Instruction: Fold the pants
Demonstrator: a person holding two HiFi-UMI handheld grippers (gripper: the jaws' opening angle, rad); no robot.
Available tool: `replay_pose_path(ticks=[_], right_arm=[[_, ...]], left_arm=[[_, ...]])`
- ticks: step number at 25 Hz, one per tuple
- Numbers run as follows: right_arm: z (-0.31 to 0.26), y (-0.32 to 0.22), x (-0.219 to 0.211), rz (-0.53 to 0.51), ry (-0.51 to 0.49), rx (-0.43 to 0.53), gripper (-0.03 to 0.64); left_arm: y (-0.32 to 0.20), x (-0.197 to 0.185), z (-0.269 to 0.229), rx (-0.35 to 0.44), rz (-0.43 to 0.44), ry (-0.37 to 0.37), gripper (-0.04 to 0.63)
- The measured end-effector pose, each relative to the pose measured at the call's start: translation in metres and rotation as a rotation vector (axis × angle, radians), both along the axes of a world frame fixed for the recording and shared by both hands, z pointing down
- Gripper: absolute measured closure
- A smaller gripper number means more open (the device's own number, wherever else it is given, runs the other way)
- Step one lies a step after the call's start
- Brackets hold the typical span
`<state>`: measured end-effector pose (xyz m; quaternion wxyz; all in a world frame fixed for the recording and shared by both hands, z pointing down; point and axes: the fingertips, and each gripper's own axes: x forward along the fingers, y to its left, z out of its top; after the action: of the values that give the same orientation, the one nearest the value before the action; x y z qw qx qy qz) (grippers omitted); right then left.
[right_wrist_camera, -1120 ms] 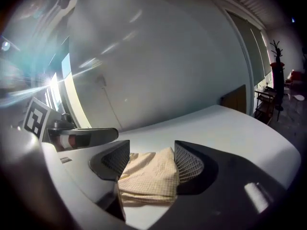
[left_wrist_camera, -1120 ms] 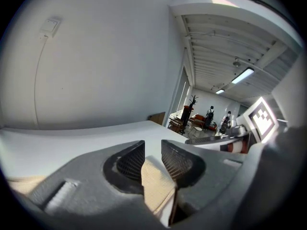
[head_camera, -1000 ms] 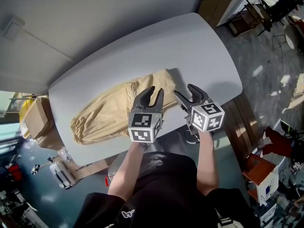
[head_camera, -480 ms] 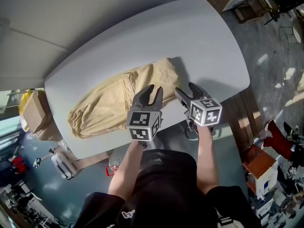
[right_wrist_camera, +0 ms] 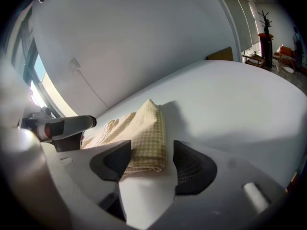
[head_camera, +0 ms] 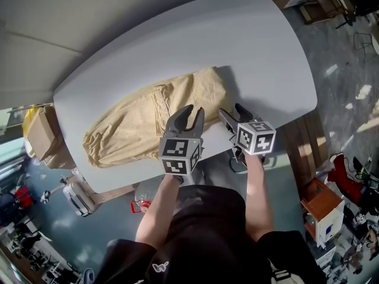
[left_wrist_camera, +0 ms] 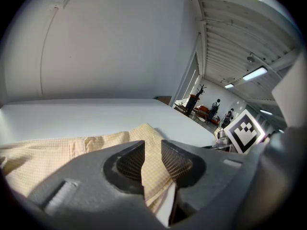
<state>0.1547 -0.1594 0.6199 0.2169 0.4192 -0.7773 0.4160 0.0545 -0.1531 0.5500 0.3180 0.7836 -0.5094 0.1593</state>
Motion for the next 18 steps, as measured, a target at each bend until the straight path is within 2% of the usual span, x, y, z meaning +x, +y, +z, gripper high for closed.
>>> replay_pose_path(ticks=[6,7,8,12,18], right_arm=[[0.003,0.003,-0.004,-0.017,0.027,-0.021,0.390],[0.005,0.002,-0.004,-0.021,0.036,-0.025,0.394],[0.007,0.002,-0.004,-0.023,0.040,-0.030,0.398],[0.006,0.003,-0.005,-0.017,0.038,-0.040,0.444],[0.004,0.001,-0.006,-0.002,0.044,-0.037,0.487]], left_arm=[[-0.001,-0.004,0.000,0.002,-0.025,0.011,0.483],[-0.001,-0.007,0.000,0.003,-0.033,0.011,0.494],[-0.001,-0.010,0.001,0.006,-0.042,0.009,0.534],[0.000,-0.019,0.001,0.015,-0.071,0.003,0.588],[0.001,-0.025,0.000,0.015,-0.089,0.004,0.591]])
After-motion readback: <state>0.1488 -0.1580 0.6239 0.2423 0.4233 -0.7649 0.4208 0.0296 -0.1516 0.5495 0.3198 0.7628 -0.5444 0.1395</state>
